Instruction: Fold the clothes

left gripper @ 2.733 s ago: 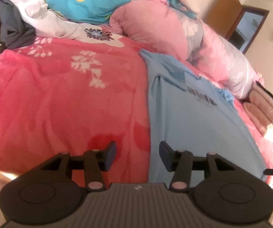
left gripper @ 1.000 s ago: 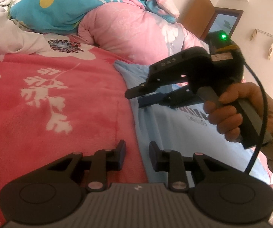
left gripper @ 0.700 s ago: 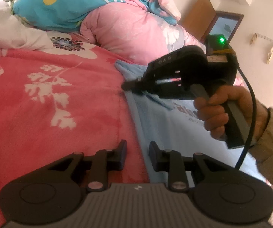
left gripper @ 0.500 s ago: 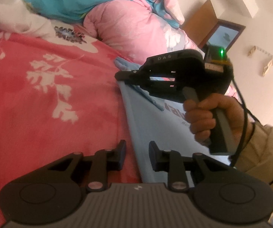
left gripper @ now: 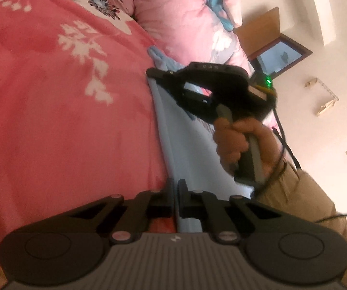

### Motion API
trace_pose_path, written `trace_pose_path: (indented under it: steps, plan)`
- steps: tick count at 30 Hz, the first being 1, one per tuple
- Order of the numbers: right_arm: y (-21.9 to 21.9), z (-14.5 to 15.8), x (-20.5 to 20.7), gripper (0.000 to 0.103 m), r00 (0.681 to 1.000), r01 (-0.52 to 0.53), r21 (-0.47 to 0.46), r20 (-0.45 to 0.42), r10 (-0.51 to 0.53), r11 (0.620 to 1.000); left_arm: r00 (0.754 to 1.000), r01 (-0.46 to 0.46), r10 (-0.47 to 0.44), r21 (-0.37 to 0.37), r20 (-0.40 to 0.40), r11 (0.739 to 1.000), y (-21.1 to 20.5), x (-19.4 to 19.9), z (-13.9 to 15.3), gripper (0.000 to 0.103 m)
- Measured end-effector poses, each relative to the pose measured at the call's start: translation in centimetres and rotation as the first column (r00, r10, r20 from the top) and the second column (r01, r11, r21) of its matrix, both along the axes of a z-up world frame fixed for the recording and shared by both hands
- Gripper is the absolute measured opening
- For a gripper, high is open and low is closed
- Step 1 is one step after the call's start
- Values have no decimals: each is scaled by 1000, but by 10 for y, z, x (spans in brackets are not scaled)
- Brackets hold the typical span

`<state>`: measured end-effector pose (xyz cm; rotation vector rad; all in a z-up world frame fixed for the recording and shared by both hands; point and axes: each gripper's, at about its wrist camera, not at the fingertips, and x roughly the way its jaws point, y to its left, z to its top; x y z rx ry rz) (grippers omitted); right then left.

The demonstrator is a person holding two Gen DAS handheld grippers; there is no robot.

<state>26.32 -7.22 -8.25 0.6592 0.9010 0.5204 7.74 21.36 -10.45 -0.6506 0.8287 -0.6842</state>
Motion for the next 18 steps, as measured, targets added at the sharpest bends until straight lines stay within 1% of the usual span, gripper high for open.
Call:
trace_pose_path:
  steps: [4,5,8,12,13,16,18]
  plan:
    - [-3,-4,4,2,999,6,23,-36,-5,1000,1000,-6,6,28,-8,1000,8,-25,5,4]
    - [-3,-5,5,2,999,3,20,-42,-2,1000,1000,-10,10,51,-2,999,11,-37,7,4]
    - [-2,-8,8,2,999,-6,14,-53,7,1000,1000,-12,14,93,-22,996,17,-65,7,4]
    - [-4,-11,9,2,998,-6,28,-65,8,1000,995,-21,32,114,-93,993,17,-79,-6,4]
    - [-4,-11,10,2,998,-5,30,-68,7,1000,994,-24,35,108,-105,994,16,-78,-8,4]
    - [-5,-12,10,2,997,-5,37,-75,7,999,994,-16,25,83,-110,996,9,-78,-11,4]
    - [-5,-12,10,2,997,-4,34,-77,6,999,995,-2,10,84,-102,996,4,-76,-9,4]
